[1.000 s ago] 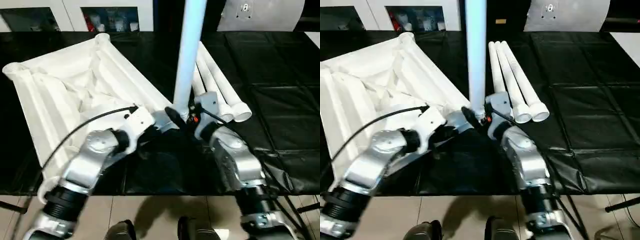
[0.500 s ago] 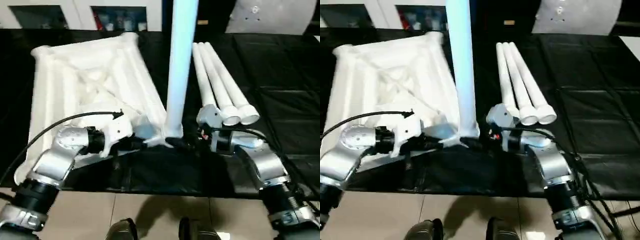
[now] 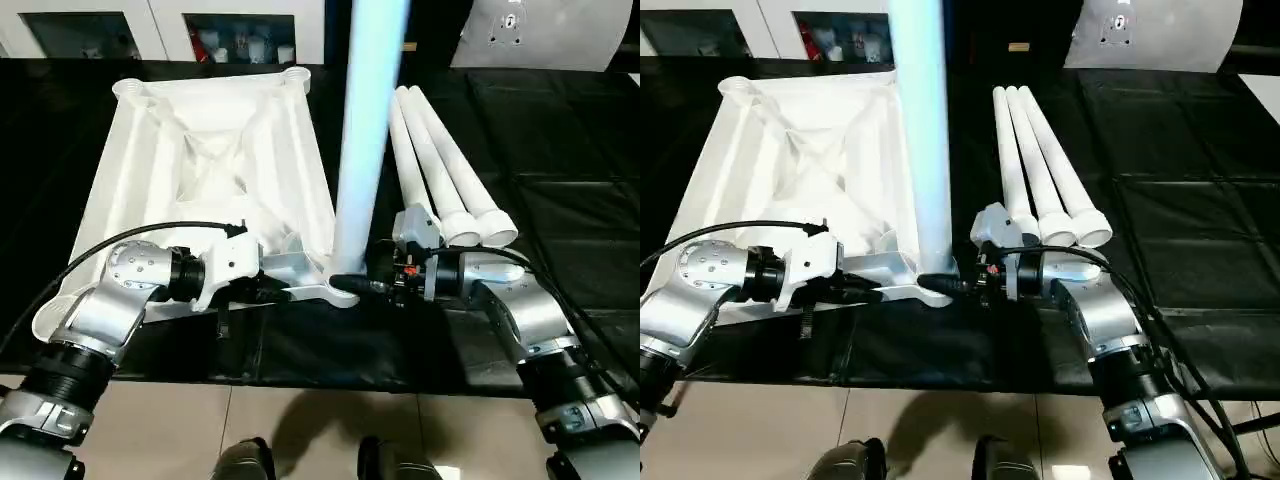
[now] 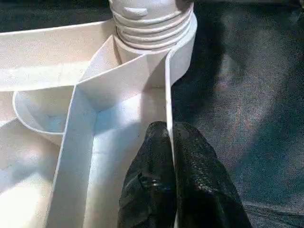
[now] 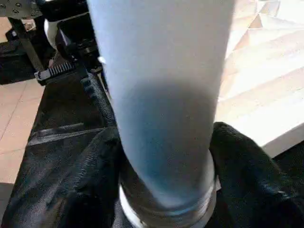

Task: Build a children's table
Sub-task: Rotate leg to tighten

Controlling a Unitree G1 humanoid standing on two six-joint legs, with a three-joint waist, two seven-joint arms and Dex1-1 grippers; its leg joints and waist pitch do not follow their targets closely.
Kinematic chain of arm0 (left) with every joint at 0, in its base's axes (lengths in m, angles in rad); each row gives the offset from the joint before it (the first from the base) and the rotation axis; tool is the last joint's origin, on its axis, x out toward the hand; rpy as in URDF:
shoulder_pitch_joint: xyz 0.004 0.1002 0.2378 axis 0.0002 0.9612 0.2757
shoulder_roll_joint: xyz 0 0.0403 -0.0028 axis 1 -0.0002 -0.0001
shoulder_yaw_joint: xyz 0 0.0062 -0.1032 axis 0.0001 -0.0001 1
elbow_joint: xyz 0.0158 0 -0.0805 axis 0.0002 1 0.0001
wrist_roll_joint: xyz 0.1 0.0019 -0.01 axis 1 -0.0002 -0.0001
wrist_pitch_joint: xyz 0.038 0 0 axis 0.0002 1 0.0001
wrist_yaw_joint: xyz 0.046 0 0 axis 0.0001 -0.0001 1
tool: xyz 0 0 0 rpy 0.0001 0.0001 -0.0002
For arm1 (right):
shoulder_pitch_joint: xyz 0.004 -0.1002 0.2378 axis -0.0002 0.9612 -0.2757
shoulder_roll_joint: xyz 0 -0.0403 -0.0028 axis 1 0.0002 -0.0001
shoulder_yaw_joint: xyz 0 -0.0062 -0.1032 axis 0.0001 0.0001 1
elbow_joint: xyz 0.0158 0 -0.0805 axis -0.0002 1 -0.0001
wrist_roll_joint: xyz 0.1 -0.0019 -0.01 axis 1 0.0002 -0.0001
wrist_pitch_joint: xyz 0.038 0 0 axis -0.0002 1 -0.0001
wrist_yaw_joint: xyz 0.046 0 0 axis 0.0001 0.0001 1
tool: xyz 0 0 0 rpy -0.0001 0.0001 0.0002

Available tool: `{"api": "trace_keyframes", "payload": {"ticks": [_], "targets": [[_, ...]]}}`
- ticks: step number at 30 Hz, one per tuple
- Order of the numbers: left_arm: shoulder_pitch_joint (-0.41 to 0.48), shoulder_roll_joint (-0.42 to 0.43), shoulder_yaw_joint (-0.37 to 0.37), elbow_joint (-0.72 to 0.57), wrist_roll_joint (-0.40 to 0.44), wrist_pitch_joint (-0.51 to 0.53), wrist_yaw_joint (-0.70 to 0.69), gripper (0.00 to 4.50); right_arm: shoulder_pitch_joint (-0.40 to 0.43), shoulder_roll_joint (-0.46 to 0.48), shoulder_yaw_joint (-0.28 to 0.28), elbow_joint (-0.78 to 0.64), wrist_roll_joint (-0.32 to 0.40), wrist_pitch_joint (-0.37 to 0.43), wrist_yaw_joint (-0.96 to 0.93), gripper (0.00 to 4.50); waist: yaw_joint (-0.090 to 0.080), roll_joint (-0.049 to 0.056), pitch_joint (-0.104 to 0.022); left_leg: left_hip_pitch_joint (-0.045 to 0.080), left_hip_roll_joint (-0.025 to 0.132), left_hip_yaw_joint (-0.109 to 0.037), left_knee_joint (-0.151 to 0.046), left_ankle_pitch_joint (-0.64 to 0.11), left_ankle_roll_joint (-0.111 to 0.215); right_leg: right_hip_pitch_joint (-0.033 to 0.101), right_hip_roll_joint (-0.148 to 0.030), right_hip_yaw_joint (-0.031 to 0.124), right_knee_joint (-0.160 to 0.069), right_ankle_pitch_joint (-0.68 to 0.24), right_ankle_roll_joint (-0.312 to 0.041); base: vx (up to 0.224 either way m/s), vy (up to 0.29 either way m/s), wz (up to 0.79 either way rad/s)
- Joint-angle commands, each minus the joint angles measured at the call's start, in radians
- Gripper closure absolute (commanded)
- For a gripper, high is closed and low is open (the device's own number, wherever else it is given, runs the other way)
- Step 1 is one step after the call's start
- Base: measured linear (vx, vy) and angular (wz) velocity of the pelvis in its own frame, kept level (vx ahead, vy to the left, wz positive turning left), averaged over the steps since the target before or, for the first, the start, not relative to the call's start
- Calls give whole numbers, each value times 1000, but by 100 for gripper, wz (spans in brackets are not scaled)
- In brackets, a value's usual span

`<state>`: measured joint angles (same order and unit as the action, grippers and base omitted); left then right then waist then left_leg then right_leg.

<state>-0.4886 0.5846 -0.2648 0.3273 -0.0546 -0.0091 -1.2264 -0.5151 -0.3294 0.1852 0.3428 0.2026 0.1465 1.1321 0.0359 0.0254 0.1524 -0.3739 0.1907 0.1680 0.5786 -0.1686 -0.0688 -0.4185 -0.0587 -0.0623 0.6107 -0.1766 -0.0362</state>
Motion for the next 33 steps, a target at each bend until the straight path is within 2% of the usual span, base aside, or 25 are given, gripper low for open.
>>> {"api": "trace_keyframes", "payload": {"ticks": [1,7,8,9,11,14,15,16,17,18,20,21,23,26,27,29,30,31,32,33], "targets": [[-12,20,-7,12,16,-18,-6,450,3,4,31,18,2,-1,35,190,1,0,-91,8,33,-3,-55,-135,81,67,-74,55,-63,-137,-264,0,0,0],[8,21,5,-6,8,-5,3,450,25,19,48,12,-13,-12,21,216,0,1,-89,9,34,-3,-57,-143,78,65,-74,55,-65,-160,-259,0,0,0],[12,19,9,-11,6,1,9,450,28,22,49,12,-17,-12,13,226,0,4,-89,10,34,-3,-57,-150,74,65,-74,54,-66,-166,-259,0,0,0],[31,-3,29,-54,-2,53,66,450,43,48,50,4,-33,-10,-48,231,0,7,-89,11,35,-4,-58,-154,70,65,-74,54,-65,-167,-261,0,0,0],[49,-36,55,-105,-12,121,140,450,58,86,46,-4,-48,-3,-125,234,-5,4,-85,10,38,-4,-61,-163,58,63,-75,55,-66,-179,-261,0,0,0],[61,-71,71,-158,-21,189,203,450,63,131,35,-3,-55,6,-204,239,-9,5,-80,13,34,-6,-64,-217,36,62,-77,55,-79,-311,-224,0,0,0],[69,-109,79,-210,-22,254,263,450,61,182,21,2,-53,21,-278,240,-12,4,-78,12,32,-6,-65,-221,33,61,-76,54,-82,-329,-218,0,0,0],[75,-179,95,-275,-20,343,365,450,51,262,-4,22,-49,41,-390,240,-16,3,-81,12,34,-8,-65,-223,25,61,-77,55,-81,-341,-211,0,0,0],[75,-188,97,-282,-19,354,379,450,50,272,-7,25,-48,44,-405,240,-24,5,-81,11,34,-9,-64,-217,19,59,-76,54,-82,-339,-214,0,0,0],[71,-240,105,-310,-10,398,447,450,37,322,-27,46,-43,54,-477,241,-29,4,-89,9,31,-8,-60,-199,20,63,-75,54,-79,-316,-214,0,0,0],[63,-300,100,-332,14,437,521,450,21,375,-51,72,-42,60,-563,242,-35,5,-89,10,30,-6,-57,-185,30,59,-71,55,-81,-278,-222,0,0,0],[59,-317,98,-335,23,446,541,450,16,388,-58,80,-42,60,-587,243,-35,3,-94,5,28,-6,-55,-155,41,64,-69,54,-76,-229,-230,0,0,0],[44,-373,89,-331,52,458,610,450,0,422,-78,107,-46,64,-660,243,-30,2,-98,4,23,-3,-51,-135,61,66,-69,53,-77,-199,-230,0,0,0],[21,-421,75,-328,62,480,653,450,-16,448,-93,131,-63,61,-711,243,-25,4,-106,5,27,-3,-50,-106,68,68,-68,51,-68,-140,-240,0,0,0],[2,-421,60,-305,76,473,650,450,-22,450,-104,141,-90,54,-747,243,-23,8,-111,5,27,-4,-48,-97,69,70,-68,51,-65,-117,-246,0,0,0],[-5,-407,56,-289,85,463,642,450,-20,445,-109,142,-94,52,-746,243,-22,6,-110,5,25,-3,-47,-103,74,70,-66,51,-65,-106,-247,0,0,0],[-11,-383,54,-265,98,446,629,450,-15,433,-118,141,-98,39,-743,208,-20,14,-113,7,26,-3,-46,-113,73,70,-67,50,-67,-108,-248,0,0,0],[-12,-376,54,-258,101,441,625,450,-13,429,-120,139,-98,35,-743,208,-20,14,-113,7,26,-3,-46,-113,73,70,-67,50,-67,-108,-248,0,0,0],[-13,-362,53,-246,107,434,619,450,-8,417,-118,134,-103,24,-742,173,-18,15,-115,6,26,-5,-45,-125,68,72,-68,50,-66,-114,-247,0,0,0],[-14,-353,53,-239,111,429,616,450,-5,408,-115,129,-105,17,-741,173,-18,15,-115,6,26,-4,-45,-129,65,72,-69,50,-66,-116,-247,0,0,0]]}}
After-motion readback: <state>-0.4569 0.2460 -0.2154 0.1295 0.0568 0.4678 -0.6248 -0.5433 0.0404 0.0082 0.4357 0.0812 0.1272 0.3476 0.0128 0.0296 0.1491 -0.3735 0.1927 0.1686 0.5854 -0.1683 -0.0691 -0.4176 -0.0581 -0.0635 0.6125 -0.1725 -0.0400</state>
